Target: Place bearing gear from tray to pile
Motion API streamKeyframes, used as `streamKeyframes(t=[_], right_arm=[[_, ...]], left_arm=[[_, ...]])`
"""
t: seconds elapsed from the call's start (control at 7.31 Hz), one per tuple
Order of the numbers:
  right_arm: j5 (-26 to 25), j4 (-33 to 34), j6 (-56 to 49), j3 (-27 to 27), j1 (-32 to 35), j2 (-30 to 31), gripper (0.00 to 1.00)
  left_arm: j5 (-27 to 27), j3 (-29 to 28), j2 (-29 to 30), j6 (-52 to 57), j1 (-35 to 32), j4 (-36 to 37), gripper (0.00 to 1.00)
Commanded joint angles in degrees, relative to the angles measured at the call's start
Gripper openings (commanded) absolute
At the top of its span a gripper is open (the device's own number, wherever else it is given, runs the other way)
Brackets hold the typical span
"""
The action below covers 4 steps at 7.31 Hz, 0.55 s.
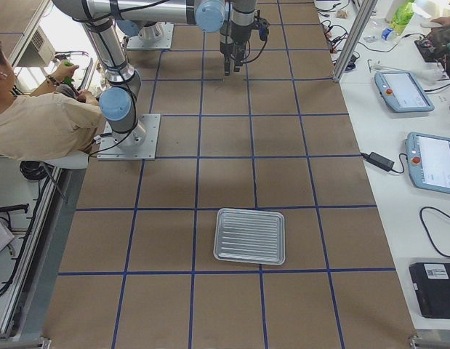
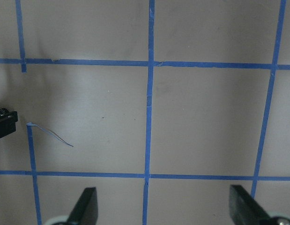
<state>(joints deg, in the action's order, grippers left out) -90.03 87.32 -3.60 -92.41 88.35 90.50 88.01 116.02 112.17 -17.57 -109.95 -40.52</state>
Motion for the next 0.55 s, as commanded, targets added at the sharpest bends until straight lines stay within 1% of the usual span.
streamKeyframes(t=[0.0,0.14,0.27,0.41], right_arm=[[-0.3,-0.4,-0.5,0.2,-0.1,-0.1,1.0],[-0.4,-0.4,-0.5,0.2,-0.2,-0.1,1.0],[-0.4,-0.5,-0.6,0.2,-0.1,-0.1,1.0],[-0.6,-0.5,-0.6,0.2,-0.1,0.0,1.0]], left_arm=[[0.3,0.0,0.2,0.0,0.0,0.2,0.34],[0.6,0.0,0.1,0.1,0.0,0.2,0.16],[0.6,0.0,0.0,0.1,0.0,0.2,0.07],[0.6,-0.1,-0.5,0.2,0.0,0.2,0.04]])
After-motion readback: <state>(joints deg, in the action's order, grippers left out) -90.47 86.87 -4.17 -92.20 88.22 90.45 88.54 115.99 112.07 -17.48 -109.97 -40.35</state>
